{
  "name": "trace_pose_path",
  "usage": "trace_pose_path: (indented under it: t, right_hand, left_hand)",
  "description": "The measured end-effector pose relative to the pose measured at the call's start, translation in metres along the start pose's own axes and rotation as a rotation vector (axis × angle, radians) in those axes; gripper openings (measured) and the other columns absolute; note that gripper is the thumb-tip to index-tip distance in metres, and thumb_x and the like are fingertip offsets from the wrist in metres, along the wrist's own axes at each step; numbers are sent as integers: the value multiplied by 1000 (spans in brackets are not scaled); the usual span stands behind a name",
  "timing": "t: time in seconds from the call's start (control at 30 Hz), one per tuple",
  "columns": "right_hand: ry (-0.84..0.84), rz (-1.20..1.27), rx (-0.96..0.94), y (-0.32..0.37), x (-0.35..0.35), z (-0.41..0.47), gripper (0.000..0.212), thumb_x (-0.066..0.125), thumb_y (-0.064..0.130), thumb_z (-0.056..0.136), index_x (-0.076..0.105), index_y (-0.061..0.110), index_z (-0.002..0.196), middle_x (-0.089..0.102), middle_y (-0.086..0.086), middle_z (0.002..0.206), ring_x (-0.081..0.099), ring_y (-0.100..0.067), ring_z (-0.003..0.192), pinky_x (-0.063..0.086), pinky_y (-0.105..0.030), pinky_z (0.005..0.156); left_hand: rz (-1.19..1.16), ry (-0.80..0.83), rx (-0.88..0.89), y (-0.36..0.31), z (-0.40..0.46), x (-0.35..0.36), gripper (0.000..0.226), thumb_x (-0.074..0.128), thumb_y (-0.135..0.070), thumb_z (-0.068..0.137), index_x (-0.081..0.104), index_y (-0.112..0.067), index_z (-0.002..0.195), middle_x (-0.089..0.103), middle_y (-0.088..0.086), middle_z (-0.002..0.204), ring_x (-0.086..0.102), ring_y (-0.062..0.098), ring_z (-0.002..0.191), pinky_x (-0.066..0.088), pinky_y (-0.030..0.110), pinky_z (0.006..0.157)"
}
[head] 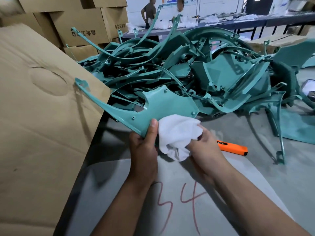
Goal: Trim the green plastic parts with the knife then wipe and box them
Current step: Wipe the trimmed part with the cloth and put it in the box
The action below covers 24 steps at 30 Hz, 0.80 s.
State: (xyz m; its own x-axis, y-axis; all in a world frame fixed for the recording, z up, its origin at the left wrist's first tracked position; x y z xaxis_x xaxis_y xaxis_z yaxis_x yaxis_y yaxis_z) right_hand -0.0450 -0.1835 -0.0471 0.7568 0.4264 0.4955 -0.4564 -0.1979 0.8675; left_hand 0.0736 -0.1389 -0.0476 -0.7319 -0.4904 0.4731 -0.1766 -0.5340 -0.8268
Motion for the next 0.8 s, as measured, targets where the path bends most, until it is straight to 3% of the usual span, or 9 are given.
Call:
trace_pose_path:
  t: [0.07,0.2,0.33,0.5,0.57,0.67,0.8]
  right_hand:
    - [60,-31,1,-7,3,-1,22,55,-26,78,66,-9,87,61,-26,67,57,-26,52,44,-28,50]
    - [170,-57,59,-22,5,-1,21,62,5,77,66,18,62,56,-6,57,47,-18,49,36,-27,53]
    - [89,-156,33,-27,-3,3,19,60,12,82,62,8,64,60,-19,60,58,-27,58,42,-40,61]
    - [45,-323,-107,-23,-11,5,40,52,-1,93,57,-1,54,59,-18,48,60,-25,49,47,-30,55]
    - [41,-300,-140,-17,-9,3,41,50,-6,94,60,2,55,59,-15,47,59,-25,45,47,-30,50]
    - [75,-255,-175,-12,-6,3,36,56,-6,95,56,-5,59,56,-24,52,56,-27,44,45,-28,46]
    - [-106,-384,-216,-12,-17,12,32,64,6,97,58,-13,72,61,-35,68,58,-26,66,46,-45,59]
  left_hand:
    - [34,-16,0,-2,-3,5,18,68,-41,88,78,-41,104,78,-8,110,74,14,104,58,22,81]
    - [100,-2,78,-5,-7,10,19,63,-41,92,78,-44,104,78,-12,110,73,12,105,57,23,83]
    - [178,59,152,-10,-10,13,21,59,-36,97,78,-44,99,78,-17,103,74,6,102,56,18,81]
    - [194,79,148,-16,-4,14,20,62,-29,97,80,-38,98,79,-10,104,74,11,102,56,20,82]
    - [207,87,164,-20,-4,16,25,61,-21,98,80,-37,96,79,-10,101,75,10,99,56,19,80]
    - [225,120,179,-25,-4,15,23,61,-17,99,80,-30,98,79,-6,101,75,13,98,57,21,79]
    - [251,159,194,-29,-3,8,24,63,-15,98,79,-33,104,79,-8,106,75,13,100,58,20,79]
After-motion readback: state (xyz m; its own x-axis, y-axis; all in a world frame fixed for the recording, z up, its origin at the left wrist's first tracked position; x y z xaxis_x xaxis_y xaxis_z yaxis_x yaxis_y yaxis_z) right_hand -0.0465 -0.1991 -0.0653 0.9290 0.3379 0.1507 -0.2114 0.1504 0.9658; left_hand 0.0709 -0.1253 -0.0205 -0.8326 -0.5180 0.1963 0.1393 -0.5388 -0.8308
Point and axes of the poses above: each hand's wrist, its own z-axis towards the middle knuckle, its own x-axis out of the palm, y = z × x, the point moved 1 cm from there along z, towards the middle knuckle
